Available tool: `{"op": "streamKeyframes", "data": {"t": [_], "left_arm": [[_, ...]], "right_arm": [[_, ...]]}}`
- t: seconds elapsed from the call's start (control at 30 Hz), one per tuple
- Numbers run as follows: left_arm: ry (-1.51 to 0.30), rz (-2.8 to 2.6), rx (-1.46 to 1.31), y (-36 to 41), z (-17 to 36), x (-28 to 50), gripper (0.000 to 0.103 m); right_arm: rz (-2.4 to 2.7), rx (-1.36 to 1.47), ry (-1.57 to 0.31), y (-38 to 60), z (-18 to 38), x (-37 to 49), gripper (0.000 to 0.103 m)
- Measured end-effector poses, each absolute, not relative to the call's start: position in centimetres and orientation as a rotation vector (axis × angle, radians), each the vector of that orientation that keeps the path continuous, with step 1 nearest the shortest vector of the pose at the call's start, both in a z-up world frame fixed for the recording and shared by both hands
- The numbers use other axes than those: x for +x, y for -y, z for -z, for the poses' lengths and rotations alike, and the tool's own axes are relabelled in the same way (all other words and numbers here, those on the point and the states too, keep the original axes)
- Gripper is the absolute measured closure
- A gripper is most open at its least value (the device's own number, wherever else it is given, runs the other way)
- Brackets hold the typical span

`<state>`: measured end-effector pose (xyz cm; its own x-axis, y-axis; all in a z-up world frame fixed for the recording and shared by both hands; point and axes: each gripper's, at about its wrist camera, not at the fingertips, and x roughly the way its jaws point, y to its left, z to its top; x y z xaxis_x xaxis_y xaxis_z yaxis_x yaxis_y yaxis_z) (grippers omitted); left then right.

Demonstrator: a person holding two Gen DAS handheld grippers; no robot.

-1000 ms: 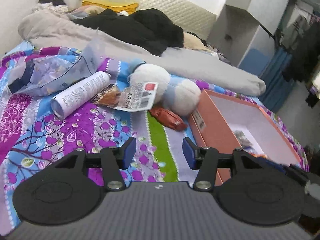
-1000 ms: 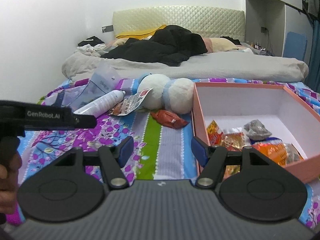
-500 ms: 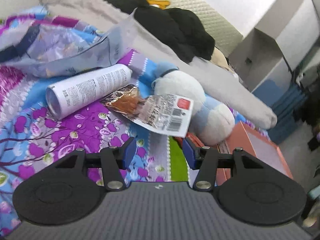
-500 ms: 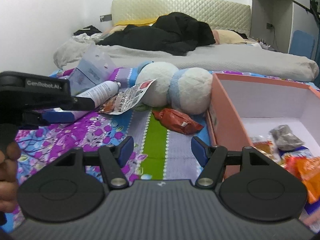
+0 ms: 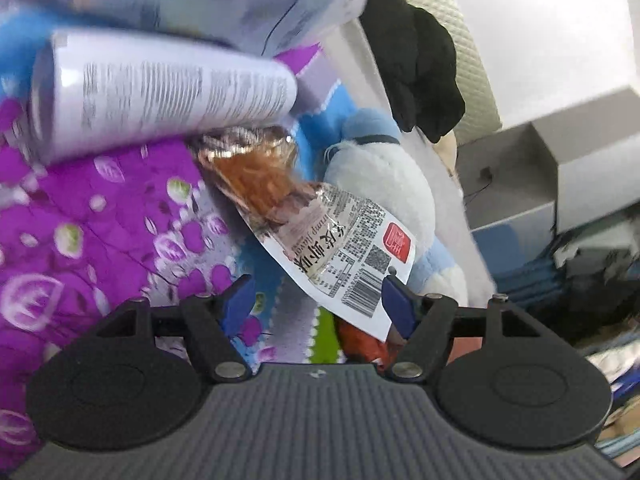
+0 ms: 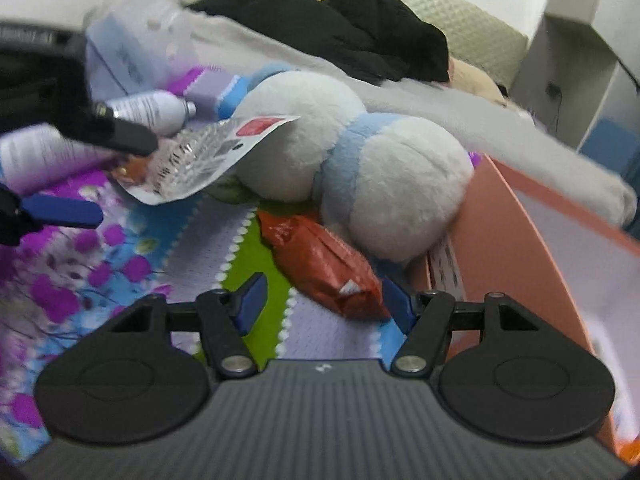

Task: Organize snacks
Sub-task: 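Grasp the shrimp snack bag with the left tool while the right tool grasps the red-orange packet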

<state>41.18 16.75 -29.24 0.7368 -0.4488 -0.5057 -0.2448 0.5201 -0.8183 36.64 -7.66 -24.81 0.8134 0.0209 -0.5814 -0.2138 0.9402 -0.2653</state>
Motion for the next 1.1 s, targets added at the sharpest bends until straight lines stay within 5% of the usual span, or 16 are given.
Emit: {"op": "streamKeyframes", "data": {"t": [0.23,0.27,0.4,0.53,0.7,1.1], "left_arm": [[-0.801,0.177,-1.178,-16.0,32.1,42.9,0.034],[-0.798,0.18,-1.184,-16.0,32.4,43.2,0.042],[-0.79,0.196,-1.293,-16.8,34.3,43.8,0.067],[-0.772,0.179,-1.298,-16.9,34.4,44.1,0.079],[-0.74,0.208,-1.241,-16.4,33.5,44.3,0.092],[-0.702,0.252,-1.171,-17.5,29.7,38.6,0.096]], "right_arm": [[-0.148,-0.471,-0.659,6.1,25.5,38.6,0.03],[-0.145,-0.49,-0.663,6.0,25.6,38.8,0.022],[-0.15,-0.522,-0.695,5.9,25.7,39.9,0.02],[-0.166,-0.461,-0.728,6.5,25.6,41.1,0.02],[-0.203,-0.406,-0.764,6.9,25.4,41.3,0.041],[-0.216,-0.434,-0.736,6.6,24.2,37.5,0.046]]}}
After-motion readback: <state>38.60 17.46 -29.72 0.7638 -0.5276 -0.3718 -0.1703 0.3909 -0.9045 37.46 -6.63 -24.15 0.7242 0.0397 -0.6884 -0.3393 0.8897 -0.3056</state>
